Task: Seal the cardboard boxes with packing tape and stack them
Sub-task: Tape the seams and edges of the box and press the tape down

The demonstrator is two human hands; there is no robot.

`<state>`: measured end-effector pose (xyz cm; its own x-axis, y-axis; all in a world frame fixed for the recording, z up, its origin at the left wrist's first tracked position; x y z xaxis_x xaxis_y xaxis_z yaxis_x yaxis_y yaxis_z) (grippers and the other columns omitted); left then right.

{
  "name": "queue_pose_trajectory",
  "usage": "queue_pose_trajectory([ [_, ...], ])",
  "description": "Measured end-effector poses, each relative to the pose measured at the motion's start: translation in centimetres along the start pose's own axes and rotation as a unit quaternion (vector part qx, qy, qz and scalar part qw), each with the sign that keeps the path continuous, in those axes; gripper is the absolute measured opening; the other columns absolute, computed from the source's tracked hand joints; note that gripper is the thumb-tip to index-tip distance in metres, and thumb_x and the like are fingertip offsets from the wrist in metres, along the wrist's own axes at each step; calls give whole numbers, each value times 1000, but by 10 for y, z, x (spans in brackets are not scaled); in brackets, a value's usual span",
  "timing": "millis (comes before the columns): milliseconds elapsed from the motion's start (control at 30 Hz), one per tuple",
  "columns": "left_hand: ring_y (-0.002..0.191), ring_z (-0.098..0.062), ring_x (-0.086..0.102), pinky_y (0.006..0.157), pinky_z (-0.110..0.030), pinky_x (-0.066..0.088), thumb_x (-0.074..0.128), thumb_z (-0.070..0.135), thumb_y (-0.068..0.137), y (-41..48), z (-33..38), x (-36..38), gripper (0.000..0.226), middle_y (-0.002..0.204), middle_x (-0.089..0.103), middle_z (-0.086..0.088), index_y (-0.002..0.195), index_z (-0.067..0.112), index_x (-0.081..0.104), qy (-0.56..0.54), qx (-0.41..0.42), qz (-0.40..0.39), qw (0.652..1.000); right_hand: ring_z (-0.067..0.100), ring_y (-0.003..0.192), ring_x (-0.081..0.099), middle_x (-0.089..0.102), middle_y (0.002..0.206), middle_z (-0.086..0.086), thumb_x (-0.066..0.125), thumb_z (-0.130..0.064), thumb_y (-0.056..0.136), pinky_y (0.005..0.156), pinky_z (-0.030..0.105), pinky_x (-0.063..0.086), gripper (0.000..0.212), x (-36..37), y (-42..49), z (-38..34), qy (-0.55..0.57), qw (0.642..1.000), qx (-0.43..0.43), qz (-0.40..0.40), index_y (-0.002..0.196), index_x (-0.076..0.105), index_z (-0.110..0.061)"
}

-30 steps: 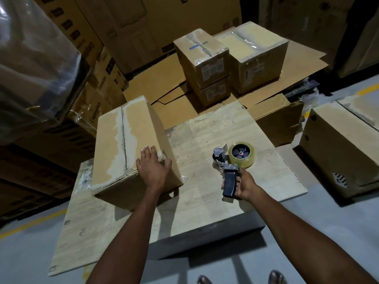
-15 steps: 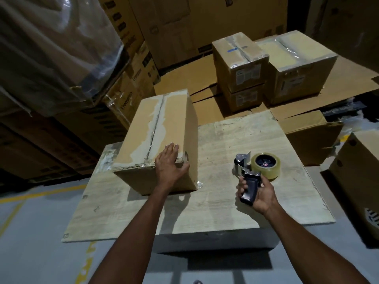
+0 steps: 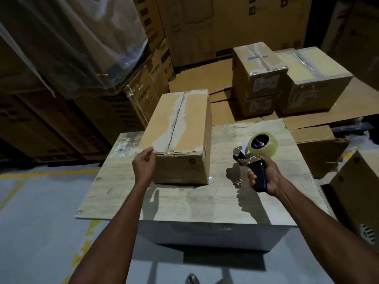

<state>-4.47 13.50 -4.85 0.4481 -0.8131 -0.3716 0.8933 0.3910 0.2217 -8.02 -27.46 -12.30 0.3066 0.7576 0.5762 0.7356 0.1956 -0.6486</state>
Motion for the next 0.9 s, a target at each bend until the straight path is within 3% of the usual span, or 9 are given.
queue_pose_trajectory([
  [100,109,-12,66,100,-27,53,70,14,96,-3,2,-6,28,117,73,-5,124,8,73,-24,-25,-13,999,17,46,42,51,66,7,41,-64,97,43,26,36,66,29,-16,-14,-44,999,-25,-12,83,58,-2],
  [200,109,-11,66,89,-9,49,68,6,96,-9,12,-3,30,118,72,-3,125,8,71,-28,-32,-47,998,17,47,42,50,67,6,41,-67,95,44,26,36,68,62,-36,-32,-117,992,-31,-25,81,60,-3],
  [367,113,-5,66,94,-16,50,61,-4,94,-12,21,-1,41,117,72,3,130,14,69,-34,-18,-118,992,17,48,45,52,66,8,39,-67,96,43,25,40,70,117,-64,-55,-238,969,-21,-63,79,62,-3],
  [467,108,-7,68,91,-17,52,68,2,93,-5,26,-3,32,111,75,3,123,13,73,-45,-19,-105,993,18,49,48,54,69,9,41,-68,95,42,25,42,72,150,-71,-59,-291,953,1,-84,84,63,-1],
  [600,106,-16,70,98,-35,56,76,11,89,14,26,-5,17,106,76,0,105,13,79,-70,-98,-112,986,17,49,49,55,70,10,43,-68,95,42,25,43,74,188,-71,-61,-341,933,0,-113,92,66,3],
  [667,109,-14,70,101,-39,56,74,3,89,20,26,-9,31,114,75,-3,119,12,74,-83,-61,-129,986,16,48,50,55,70,9,45,-67,95,41,25,44,74,209,-67,-59,-350,927,11,-138,94,67,3],
  [800,138,-8,49,111,-25,44,63,-10,89,24,37,-12,70,153,48,-3,153,9,42,-143,66,-195,968,16,48,49,54,70,8,44,-65,95,42,26,44,70,241,-54,-46,-343,923,29,-174,94,65,1],
  [900,144,-15,43,109,-24,44,67,-8,88,26,41,-13,85,160,38,-9,160,10,25,-197,54,-237,950,15,47,48,53,70,7,45,-67,94,41,25,44,69,261,-43,-34,-324,928,35,-179,92,64,-1],
])
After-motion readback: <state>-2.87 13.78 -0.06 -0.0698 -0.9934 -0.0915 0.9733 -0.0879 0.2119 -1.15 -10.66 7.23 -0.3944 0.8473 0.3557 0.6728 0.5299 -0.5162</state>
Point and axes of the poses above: each hand's wrist, its own y-axis towards the middle knuckle, its own x-axis out of the palm, z = x × y, the point moved 1 cm from there along y, towards the middle knuckle
